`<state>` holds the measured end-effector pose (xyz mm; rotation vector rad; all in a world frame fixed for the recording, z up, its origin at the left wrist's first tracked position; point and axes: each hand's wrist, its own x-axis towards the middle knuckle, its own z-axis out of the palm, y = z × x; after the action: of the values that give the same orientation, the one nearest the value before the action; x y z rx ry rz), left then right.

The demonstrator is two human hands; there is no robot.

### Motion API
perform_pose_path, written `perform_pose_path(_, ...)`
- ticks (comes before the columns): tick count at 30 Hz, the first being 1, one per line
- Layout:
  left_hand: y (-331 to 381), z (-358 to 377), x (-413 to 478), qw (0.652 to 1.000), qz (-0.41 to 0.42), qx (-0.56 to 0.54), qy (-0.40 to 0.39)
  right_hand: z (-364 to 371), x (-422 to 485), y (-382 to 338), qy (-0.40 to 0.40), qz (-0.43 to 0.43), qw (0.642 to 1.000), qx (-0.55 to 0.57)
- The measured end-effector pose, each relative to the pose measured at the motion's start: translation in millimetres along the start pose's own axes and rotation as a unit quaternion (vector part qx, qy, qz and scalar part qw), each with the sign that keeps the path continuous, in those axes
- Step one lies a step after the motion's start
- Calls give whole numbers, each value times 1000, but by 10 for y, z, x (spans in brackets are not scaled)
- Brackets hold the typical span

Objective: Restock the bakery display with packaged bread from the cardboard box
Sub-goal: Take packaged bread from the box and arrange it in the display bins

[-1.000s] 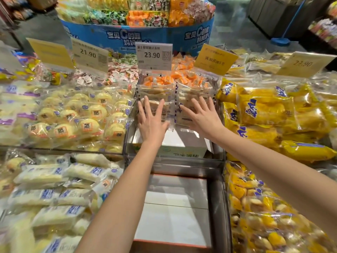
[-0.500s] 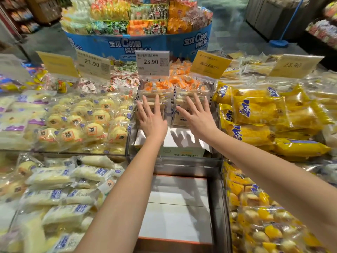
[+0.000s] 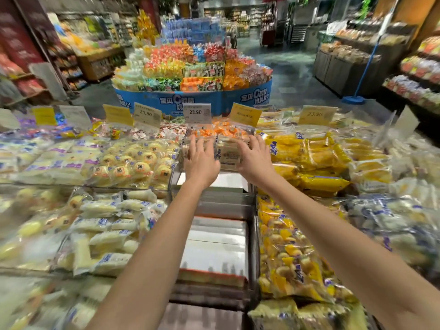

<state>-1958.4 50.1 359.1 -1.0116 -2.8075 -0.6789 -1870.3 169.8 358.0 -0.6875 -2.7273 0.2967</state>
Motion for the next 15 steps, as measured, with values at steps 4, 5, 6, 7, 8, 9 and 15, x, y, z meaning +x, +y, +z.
perform_pose_path(4,206,45,-697,999,1,-44,19,-102,-689,55,-4,40,992,117)
perform_pose_path(5,227,107,-899,998,-4,-57,21,-88,-899,92,1,50,988,148)
perform_pose_path(6,247,179,-1118,997,-9,-73,18,-73,-1126,135,3,65,982,178)
perform_pose_path(7,260,252,-1329,996,-13,-87,10,-57,-1340,183,-1,83,975,207)
perform_pose_path(8,273,319,-1528,995,-15,-94,-2,-48,-1542,228,-11,102,967,232)
perform_pose_path(9,289,384,-1720,995,-17,-93,-18,-43,-1742,279,-21,121,959,256)
perform_pose_path(15,445,609,-2632,992,-13,-101,-80,-56,-2974,670,-21,252,910,329)
